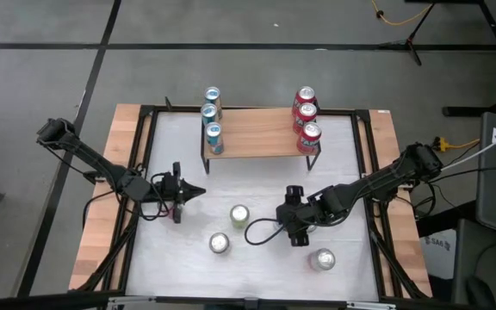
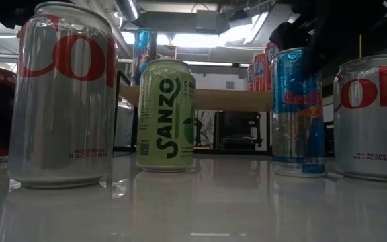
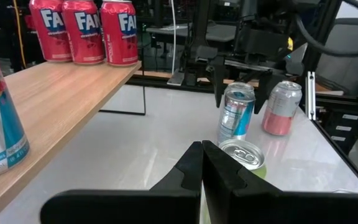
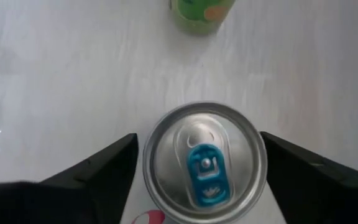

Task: Sort soda cans
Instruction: Put the blue soda can on the shelf aligned with the blue soda cans

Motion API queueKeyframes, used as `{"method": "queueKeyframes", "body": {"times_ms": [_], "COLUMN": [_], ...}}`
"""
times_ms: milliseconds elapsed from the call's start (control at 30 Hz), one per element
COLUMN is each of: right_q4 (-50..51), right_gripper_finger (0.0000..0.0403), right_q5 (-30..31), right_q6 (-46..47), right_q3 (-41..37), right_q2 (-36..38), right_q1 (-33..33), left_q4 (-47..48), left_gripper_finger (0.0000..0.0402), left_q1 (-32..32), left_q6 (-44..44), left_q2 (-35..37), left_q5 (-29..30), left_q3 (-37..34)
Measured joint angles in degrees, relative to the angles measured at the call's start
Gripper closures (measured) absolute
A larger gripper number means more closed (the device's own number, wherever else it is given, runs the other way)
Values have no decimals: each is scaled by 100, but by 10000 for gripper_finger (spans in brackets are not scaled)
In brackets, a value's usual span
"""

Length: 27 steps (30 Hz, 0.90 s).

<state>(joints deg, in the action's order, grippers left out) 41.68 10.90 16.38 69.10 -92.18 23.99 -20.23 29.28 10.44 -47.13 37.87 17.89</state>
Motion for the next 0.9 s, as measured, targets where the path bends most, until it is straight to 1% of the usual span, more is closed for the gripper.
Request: {"method": "queueKeyframes", "body": {"times_ms": [233,267,400,600,733,900], "right_q4": [-155,-120,-130,-109,-106,-105], "right_gripper_finger": [181,190,191,188,174,181], "right_q5": [-7,-7,-147,-564,-599,-597], "right_q6": [-10,-12,-12,-224,-630,-1088], "right_q3": [15,53,266,776,1229,1800], "right_q2": [0,-2,-2,-2,-2,0], "right_q1": [0,-1,-170,-738,-1134,-1594], "left_q4": [1,1,1,2,2,2], "left_gripper_finger": [401,401,401,401,401,401], "left_q1": [1,0,2,0,0,0], "left_q6": [11,13,12,11,5,0], "left_q2": [0,0,0,0,0,0], "left_q5": [-1,0,0,0,0,3], "left_q3": [-1,-2,-2,-2,-2,-2]}}
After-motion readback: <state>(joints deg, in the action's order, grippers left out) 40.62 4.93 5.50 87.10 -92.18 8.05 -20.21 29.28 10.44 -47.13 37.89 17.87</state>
